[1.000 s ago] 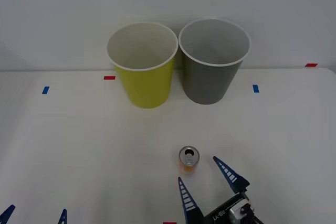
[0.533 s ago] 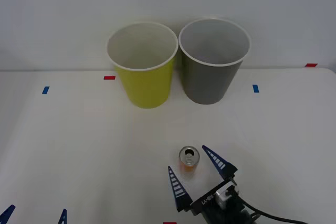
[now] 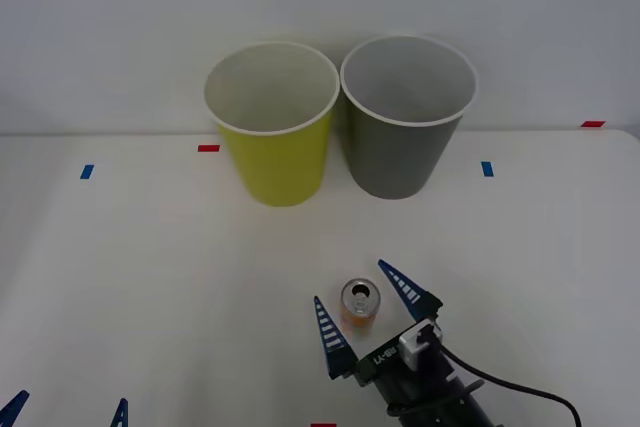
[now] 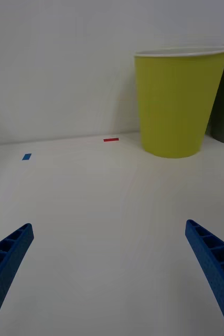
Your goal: Put cans in the gray bin and PET bottles in the light green bin.
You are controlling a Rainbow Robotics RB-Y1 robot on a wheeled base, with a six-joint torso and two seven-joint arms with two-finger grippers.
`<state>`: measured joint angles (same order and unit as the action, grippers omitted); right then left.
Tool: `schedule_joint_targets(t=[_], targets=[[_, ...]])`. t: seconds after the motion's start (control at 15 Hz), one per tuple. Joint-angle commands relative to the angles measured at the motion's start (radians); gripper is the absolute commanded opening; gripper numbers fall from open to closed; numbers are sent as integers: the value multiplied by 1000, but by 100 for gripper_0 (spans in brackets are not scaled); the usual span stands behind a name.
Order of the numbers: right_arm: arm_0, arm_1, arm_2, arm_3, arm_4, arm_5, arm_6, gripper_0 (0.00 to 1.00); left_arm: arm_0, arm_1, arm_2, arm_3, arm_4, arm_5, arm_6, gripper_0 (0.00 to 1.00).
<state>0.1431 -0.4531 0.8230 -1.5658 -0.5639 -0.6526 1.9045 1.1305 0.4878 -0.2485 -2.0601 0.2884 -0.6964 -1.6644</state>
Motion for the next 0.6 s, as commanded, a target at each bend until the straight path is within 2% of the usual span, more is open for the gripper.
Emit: schedule_joint_targets(t=[0.07, 0.13, 0.2, 0.27, 0.6], targets=[[0, 1, 1, 0, -8, 1, 2, 85, 0, 0, 0, 0, 0, 0, 0, 100], [0, 1, 1, 0, -13, 1, 2, 54, 0, 0, 0, 0, 0, 0, 0, 100], [0, 2, 1, 0, -16, 1, -1, 32, 0, 0, 0, 0, 0, 0, 0, 100], [0, 5, 1, -2, -19, -1, -1, 19, 0, 0, 0, 0, 0, 0, 0, 100], [1, 13, -4, -2, -34, -4, 2, 14, 0, 0, 0, 0, 0, 0, 0, 100]])
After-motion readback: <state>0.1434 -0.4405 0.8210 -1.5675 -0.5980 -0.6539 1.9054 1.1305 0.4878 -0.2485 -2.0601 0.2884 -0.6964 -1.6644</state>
